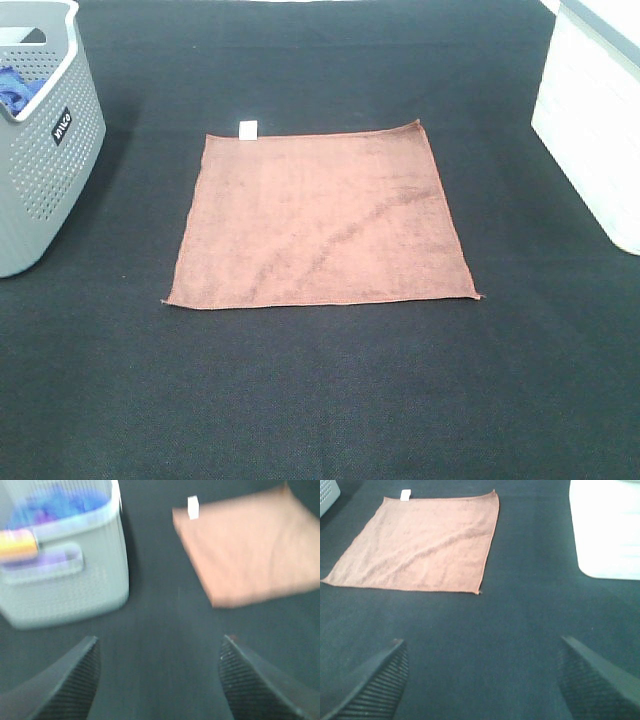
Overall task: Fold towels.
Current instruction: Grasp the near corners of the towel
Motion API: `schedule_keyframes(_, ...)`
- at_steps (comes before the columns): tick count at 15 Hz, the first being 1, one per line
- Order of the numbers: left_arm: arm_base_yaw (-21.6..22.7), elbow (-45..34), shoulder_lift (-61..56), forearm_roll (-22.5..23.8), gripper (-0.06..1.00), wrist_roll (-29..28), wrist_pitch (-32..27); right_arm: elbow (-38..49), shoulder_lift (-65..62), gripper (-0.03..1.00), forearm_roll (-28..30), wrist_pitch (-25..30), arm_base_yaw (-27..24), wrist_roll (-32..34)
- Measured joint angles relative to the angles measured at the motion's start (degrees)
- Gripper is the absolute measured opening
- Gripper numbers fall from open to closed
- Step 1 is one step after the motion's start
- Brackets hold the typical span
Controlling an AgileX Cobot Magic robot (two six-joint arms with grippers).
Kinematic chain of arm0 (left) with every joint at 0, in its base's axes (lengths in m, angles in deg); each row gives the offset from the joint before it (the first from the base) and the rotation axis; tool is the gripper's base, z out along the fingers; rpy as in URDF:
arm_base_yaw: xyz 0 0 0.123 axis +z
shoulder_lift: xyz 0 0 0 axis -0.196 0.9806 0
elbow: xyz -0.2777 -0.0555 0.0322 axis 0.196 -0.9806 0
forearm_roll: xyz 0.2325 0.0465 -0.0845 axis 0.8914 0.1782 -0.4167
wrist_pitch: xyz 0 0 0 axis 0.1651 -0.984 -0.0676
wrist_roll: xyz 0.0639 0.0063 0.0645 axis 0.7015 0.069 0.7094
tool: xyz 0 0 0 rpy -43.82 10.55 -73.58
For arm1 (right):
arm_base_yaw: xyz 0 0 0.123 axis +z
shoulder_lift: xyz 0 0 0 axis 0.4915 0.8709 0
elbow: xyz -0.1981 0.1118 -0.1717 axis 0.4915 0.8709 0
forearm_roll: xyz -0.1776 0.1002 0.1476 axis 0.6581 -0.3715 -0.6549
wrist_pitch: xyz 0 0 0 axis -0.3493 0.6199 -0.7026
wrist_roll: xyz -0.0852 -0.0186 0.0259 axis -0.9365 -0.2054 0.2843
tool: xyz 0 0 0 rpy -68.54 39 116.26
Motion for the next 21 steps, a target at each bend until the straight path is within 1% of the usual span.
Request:
schedule_keyframes(2,0.0,0.0,3.1,-3.7,0.65,0.0,9.7,-0.4,4.3,0.76,0.0,-6.8,0.0,0.2)
schedule_keyframes(3,0.0,-0.3,5.6,-4.9,0.65,0.0,13.1,-0.5,6.9,0.76,0.0,-10.4,0.0,0.3)
schedule_keyframes(4,0.0,-0.7,11.3,-6.5,0.65,0.0,16.1,-0.5,11.8,0.76,-0.1,-15.3,0.0,0.9)
schedule_keyframes(5,0.0,-0.7,11.3,-6.5,0.65,0.0,16.1,-0.5,11.8,0.76,-0.1,-15.3,0.0,0.9)
schedule_keyframes(6,0.0,-0.7,15.5,-7.8,0.65,-0.1,17.4,-0.5,15.8,0.76,-0.3,-18.4,0.0,1.3)
schedule_keyframes(8,0.0,-0.7,25.6,-12.2,0.65,-0.1,19.6,-0.5,24.1,0.76,-1.9,-24.1,0.0,2.3)
schedule_keyframes(9,0.0,-0.7,31.0,-15.2,0.65,-0.1,20.6,-0.5,28.4,0.76,-3.0,-26.3,0.0,2.8)
schedule_keyframes(10,0.0,-0.6,40.2,-20.0,0.65,1.3,21.8,-0.5,35.2,0.76,-5.0,-29.7,0.0,2.8)
schedule_keyframes(11,0.0,0.1,47.0,-23.5,0.65,4.1,22.1,-0.5,40.0,0.76,-6.8,-31.7,0.0,2.8)
schedule_keyframes(12,0.0,1.0,53.1,-28.1,0.65,7.8,22.2,-1.0,44.3,0.76,-8.3,-33.2,0.0,2.8)
schedule_keyframes(13,0.0,2.9,63.1,-35.1,0.65,14.2,22.3,-2.9,51.2,0.76,-9.6,-33.8,0.0,2.8)
schedule_keyframes(15,0.0,6.1,74.7,-44.2,0.65,22.6,21.5,-7.4,60.5,0.76,-10.5,-32.5,0.0,2.8)
schedule_keyframes(16,0.0,6.1,74.7,-44.2,0.65,22.6,21.5,-7.4,60.5,0.76,-10.5,-32.5,0.0,2.8)
schedule_keyframes(18,0.0,9.2,84.1,-51.4,0.65,29.5,19.7,-12.8,69.0,0.76,-11.7,-29.3,0.0,1.5)
schedule_keyframes(19,0.0,11.9,90.8,-55.5,0.65,33.6,18.3,-15.1,72.6,0.76,-12.8,-28.1,0.0,-0.3)
schedule_keyframes(20,0.0,13.3,93.9,-57.3,0.65,35.0,17.7,-18.0,78.0,0.76,-15.0,-26.8,0.0,-4.3)
schedule_keyframes(21,0.0,15.1,97.5,-58.2,0.65,36.0,17.4,-19.1,81.0,0.76,-16.0,-26.6,-0.1,-7.4)
